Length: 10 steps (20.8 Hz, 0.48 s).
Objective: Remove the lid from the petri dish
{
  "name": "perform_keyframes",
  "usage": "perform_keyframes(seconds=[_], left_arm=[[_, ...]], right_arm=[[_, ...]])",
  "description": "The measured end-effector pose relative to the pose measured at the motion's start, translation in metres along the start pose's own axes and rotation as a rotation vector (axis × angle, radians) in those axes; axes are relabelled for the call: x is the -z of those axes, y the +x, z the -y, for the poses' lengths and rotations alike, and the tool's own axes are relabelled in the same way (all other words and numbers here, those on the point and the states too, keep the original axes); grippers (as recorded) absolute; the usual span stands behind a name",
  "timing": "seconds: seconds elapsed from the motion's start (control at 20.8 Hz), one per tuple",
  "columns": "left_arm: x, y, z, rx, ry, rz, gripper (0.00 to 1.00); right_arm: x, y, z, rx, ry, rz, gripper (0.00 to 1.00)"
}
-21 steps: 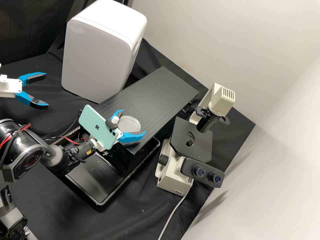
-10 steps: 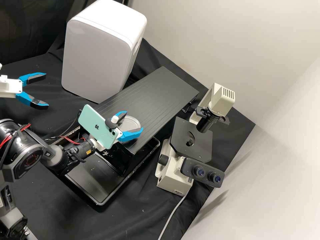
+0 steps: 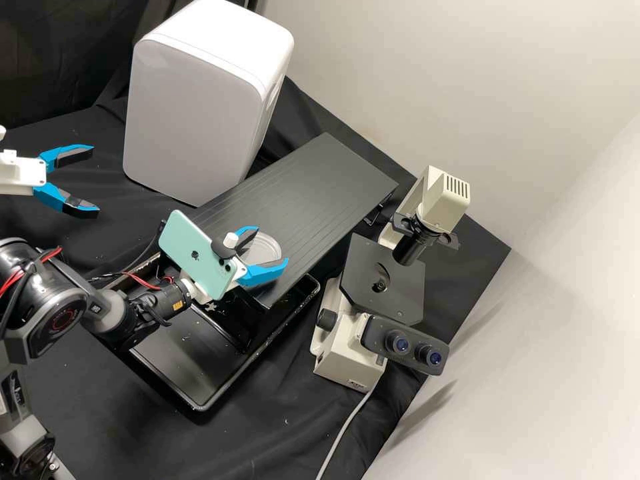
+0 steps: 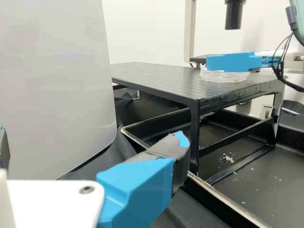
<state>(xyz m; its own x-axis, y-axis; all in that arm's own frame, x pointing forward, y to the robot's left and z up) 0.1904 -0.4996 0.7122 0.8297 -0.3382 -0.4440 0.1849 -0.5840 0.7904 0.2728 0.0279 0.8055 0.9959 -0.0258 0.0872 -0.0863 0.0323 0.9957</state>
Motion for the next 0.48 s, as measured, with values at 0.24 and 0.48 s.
perform_keyframes(seconds=[0.24, 0.48], left_arm=[[-0.0009, 0.0, 0.0002, 0.001, 0.0, 0.003, 1.0], [-0.0017, 0.0001, 0.0004, 0.001, 0.001, 0.007, 1.0]], right_arm=[[0.0, 0.0, 0.0, 0.0, 0.0, 0.0, 1.0], [0.0, 0.0, 0.0, 0.0, 0.0, 0.0, 1.0]])
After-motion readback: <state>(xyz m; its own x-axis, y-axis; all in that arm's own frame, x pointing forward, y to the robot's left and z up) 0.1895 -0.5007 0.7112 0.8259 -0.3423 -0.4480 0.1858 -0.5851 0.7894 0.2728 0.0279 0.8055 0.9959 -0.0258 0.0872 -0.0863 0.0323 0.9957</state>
